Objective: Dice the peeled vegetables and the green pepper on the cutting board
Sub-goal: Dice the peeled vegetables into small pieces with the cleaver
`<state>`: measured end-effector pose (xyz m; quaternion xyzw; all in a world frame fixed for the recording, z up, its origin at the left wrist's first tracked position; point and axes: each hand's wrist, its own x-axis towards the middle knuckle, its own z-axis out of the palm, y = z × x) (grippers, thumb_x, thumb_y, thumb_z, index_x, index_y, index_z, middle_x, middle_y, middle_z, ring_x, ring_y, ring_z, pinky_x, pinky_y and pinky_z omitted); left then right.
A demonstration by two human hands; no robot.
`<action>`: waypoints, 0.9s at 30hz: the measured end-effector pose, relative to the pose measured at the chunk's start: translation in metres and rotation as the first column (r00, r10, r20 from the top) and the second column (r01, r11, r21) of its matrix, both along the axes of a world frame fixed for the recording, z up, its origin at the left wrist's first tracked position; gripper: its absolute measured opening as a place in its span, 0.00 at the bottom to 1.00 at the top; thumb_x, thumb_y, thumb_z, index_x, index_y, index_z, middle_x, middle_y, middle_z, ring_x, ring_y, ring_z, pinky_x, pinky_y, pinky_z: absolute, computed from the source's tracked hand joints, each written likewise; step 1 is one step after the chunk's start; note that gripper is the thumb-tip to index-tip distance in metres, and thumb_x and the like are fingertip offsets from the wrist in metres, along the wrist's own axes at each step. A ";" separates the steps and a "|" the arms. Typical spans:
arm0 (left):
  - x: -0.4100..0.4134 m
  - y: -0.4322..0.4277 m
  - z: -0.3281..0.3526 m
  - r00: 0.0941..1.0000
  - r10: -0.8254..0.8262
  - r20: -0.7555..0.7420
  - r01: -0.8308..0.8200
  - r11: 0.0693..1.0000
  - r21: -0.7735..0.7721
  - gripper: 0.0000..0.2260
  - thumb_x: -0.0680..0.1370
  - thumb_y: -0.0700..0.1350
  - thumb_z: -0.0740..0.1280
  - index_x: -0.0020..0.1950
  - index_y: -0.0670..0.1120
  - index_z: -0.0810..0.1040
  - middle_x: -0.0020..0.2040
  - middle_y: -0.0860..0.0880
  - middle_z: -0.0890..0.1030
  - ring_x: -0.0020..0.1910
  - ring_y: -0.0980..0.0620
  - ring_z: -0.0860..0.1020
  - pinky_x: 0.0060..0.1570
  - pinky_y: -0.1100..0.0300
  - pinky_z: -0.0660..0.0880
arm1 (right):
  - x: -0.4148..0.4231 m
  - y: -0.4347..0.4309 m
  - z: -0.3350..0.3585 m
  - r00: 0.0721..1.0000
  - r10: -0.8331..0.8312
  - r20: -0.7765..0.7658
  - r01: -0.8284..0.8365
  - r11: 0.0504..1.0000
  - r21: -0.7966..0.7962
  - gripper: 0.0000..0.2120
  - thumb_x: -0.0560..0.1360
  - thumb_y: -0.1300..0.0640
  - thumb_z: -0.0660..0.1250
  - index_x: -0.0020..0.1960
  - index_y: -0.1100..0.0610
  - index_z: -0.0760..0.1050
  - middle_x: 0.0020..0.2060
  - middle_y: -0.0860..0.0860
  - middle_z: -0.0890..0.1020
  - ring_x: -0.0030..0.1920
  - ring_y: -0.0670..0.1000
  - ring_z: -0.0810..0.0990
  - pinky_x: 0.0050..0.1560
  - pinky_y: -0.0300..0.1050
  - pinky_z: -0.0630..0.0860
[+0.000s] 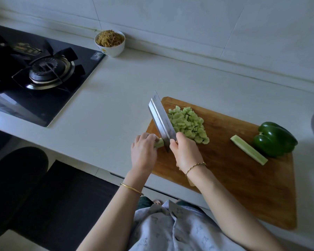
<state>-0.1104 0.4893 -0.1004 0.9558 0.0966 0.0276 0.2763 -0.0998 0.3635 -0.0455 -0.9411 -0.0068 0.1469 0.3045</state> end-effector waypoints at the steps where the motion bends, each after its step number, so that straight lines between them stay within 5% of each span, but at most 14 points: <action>1: 0.000 0.000 0.000 1.000 0.004 0.002 -0.004 1.000 -0.003 0.10 0.75 0.36 0.65 0.54 0.45 0.79 0.56 0.49 0.77 0.56 0.47 0.71 0.54 0.56 0.64 | 0.000 -0.002 0.000 1.000 -0.019 0.003 0.019 1.000 0.022 0.18 0.82 0.53 0.54 0.35 0.51 0.56 0.31 0.50 0.69 0.28 0.54 0.71 0.33 0.53 0.77; 14: 0.001 -0.002 0.002 0.999 0.040 0.009 -0.039 0.999 -0.013 0.06 0.75 0.38 0.66 0.51 0.44 0.77 0.52 0.48 0.78 0.54 0.48 0.71 0.52 0.59 0.64 | -0.001 -0.005 0.011 0.999 0.041 -0.028 -0.041 0.999 0.004 0.11 0.82 0.53 0.54 0.44 0.58 0.66 0.35 0.55 0.75 0.34 0.59 0.79 0.36 0.54 0.79; 18: 0.000 0.000 0.001 1.000 0.025 0.008 -0.025 1.000 -0.008 0.05 0.75 0.39 0.66 0.50 0.44 0.77 0.51 0.48 0.78 0.53 0.47 0.72 0.49 0.59 0.62 | 0.000 0.002 0.008 0.998 0.062 -0.032 -0.063 0.997 -0.039 0.15 0.82 0.53 0.53 0.37 0.52 0.58 0.31 0.50 0.70 0.28 0.52 0.71 0.34 0.50 0.77; 22: 0.000 0.003 0.000 1.000 0.003 0.019 -0.003 1.000 -0.029 0.08 0.74 0.36 0.66 0.52 0.43 0.78 0.52 0.48 0.78 0.54 0.47 0.72 0.50 0.61 0.63 | -0.002 0.000 0.004 1.000 0.010 -0.016 -0.010 1.000 0.000 0.16 0.82 0.53 0.54 0.36 0.52 0.58 0.33 0.53 0.73 0.33 0.60 0.78 0.36 0.56 0.80; 27: 0.003 -0.001 0.001 1.000 0.001 0.029 0.000 0.999 -0.054 0.09 0.73 0.34 0.67 0.51 0.44 0.78 0.52 0.48 0.79 0.52 0.48 0.73 0.50 0.61 0.65 | 0.001 -0.006 0.008 1.000 -0.015 0.012 0.015 0.999 0.031 0.16 0.82 0.52 0.55 0.36 0.52 0.58 0.30 0.52 0.72 0.31 0.58 0.77 0.34 0.54 0.79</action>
